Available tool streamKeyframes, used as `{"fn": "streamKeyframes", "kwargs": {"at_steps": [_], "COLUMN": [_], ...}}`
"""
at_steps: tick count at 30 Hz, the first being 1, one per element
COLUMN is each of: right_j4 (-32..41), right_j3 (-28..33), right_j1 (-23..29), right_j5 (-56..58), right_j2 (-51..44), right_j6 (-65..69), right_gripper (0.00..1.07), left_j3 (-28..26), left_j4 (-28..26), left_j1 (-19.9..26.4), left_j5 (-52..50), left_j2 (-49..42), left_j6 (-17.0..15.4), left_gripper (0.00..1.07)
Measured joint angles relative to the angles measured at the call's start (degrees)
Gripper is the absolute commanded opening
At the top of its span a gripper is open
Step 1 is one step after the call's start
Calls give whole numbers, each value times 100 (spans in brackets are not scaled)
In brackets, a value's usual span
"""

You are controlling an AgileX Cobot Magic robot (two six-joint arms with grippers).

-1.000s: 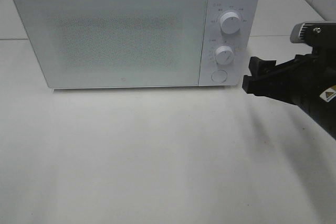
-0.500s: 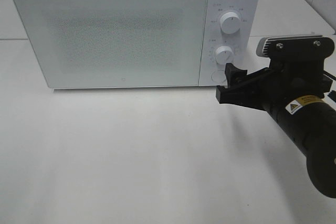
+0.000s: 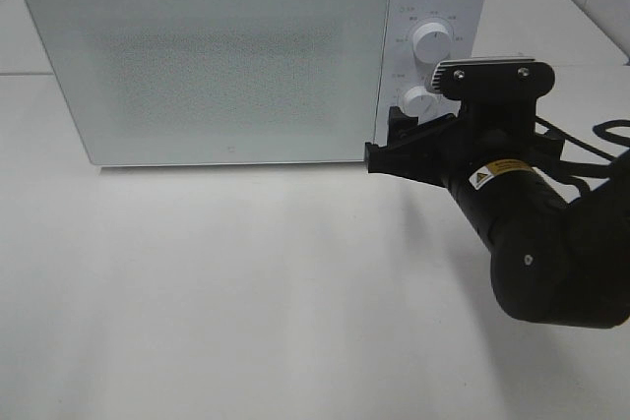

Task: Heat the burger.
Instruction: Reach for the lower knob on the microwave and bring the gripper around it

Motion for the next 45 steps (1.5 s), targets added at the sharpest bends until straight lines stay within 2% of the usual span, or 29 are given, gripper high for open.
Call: {"fn": "streamKeyframes", "kwargs": {"at_steps": [8, 15, 25, 37, 45], "right_j4": [132, 126, 69, -441, -487], "right_j3": [-498, -911, -1066, -1215, -1312], "right_j1": [0, -275, -435, -733, -768], "right_j5": [6, 258, 327, 309, 292], "right_j2": [458, 802, 957, 974, 1134], "right_j6": [0, 0, 0, 206, 309], "right_gripper": [76, 76, 76, 76, 75], "left_j3": [0, 0, 0, 0, 0], "left_j4": [0, 0, 0, 0, 0], "left_j1": [0, 0, 0, 0, 0], "left_j5": [0, 0, 0, 0, 0], "left_j2": [0, 0, 0, 0, 0], "left_j6": [0, 0, 0, 0, 0], "left_gripper": [100, 100, 100, 100, 100]}}
